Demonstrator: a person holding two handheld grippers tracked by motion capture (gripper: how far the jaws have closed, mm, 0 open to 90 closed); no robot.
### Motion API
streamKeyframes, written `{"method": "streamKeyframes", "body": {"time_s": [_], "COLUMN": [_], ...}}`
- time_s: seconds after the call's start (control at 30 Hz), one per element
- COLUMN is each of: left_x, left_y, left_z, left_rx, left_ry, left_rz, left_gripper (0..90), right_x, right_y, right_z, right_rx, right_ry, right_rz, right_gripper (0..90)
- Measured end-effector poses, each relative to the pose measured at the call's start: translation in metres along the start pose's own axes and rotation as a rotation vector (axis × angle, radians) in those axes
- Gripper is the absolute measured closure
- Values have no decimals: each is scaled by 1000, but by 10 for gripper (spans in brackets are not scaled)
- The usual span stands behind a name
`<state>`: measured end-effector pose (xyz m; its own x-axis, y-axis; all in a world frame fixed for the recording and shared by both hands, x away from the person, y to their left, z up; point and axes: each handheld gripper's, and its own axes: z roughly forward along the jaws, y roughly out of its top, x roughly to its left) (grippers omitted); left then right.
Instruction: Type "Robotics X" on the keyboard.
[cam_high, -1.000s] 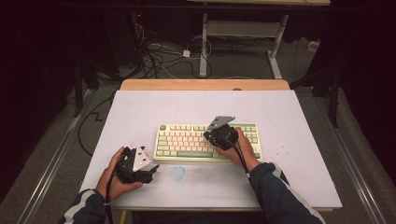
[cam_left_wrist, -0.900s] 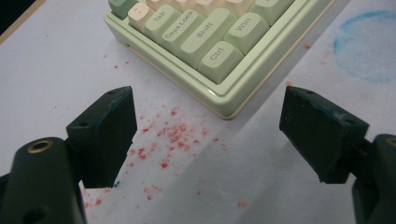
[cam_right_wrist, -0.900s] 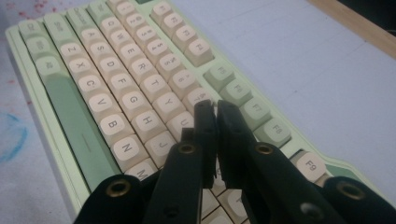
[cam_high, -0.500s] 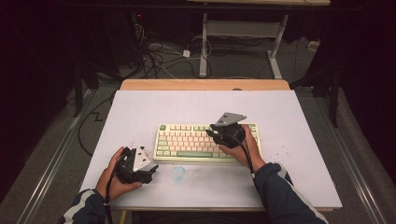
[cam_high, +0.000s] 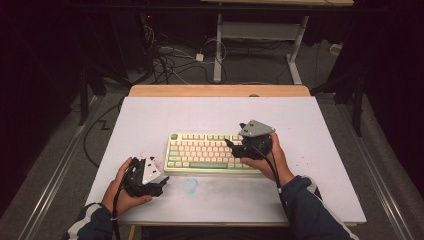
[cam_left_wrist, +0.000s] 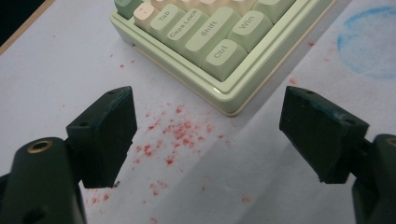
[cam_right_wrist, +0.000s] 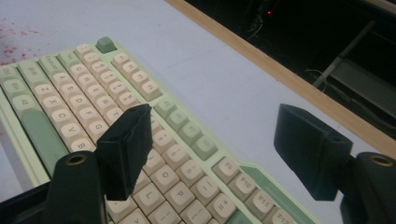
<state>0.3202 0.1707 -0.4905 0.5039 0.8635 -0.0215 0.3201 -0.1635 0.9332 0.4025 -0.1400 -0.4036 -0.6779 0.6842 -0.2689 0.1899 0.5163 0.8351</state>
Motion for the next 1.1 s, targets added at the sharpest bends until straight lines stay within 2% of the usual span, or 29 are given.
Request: {"method": "streamKeyframes", "body": {"time_s": [0.13, 0.27, 0.33, 0.57, 0.8, 0.9, 0.97, 1.1], "left_x": [0, 0, 0, 0, 1, 1, 0, 1], "left_y": [0, 1, 1, 2, 4, 3, 4, 6], "left_z": [0, -1, -1, -3, -3, -2, -2, -4], "left_rx": [1, 1, 1, -4, -14, -15, -19, -24], "left_ry": [2, 5, 6, -1, 13, 13, 14, 26], "left_rz": [3, 9, 4, 0, -5, -2, -4, -8], "left_gripper": [178, 178, 178, 189, 198, 202, 203, 222], "right_x": [0, 0, 0, -1, -1, -1, -2, -4], "right_y": [-4, -8, -10, -20, -36, -42, -46, -53], "right_z": [-6, -14, -19, -35, -49, -55, -60, -65], "right_rx": [8, -8, -19, -42, -45, -48, -65, -64], "right_ry": [-27, -38, -58, -83, -98, -116, -117, -133], "right_rz": [-19, -36, -45, -45, -49, -66, -62, -60], "right_gripper": [271, 271, 267, 284, 284, 284, 285, 281]}}
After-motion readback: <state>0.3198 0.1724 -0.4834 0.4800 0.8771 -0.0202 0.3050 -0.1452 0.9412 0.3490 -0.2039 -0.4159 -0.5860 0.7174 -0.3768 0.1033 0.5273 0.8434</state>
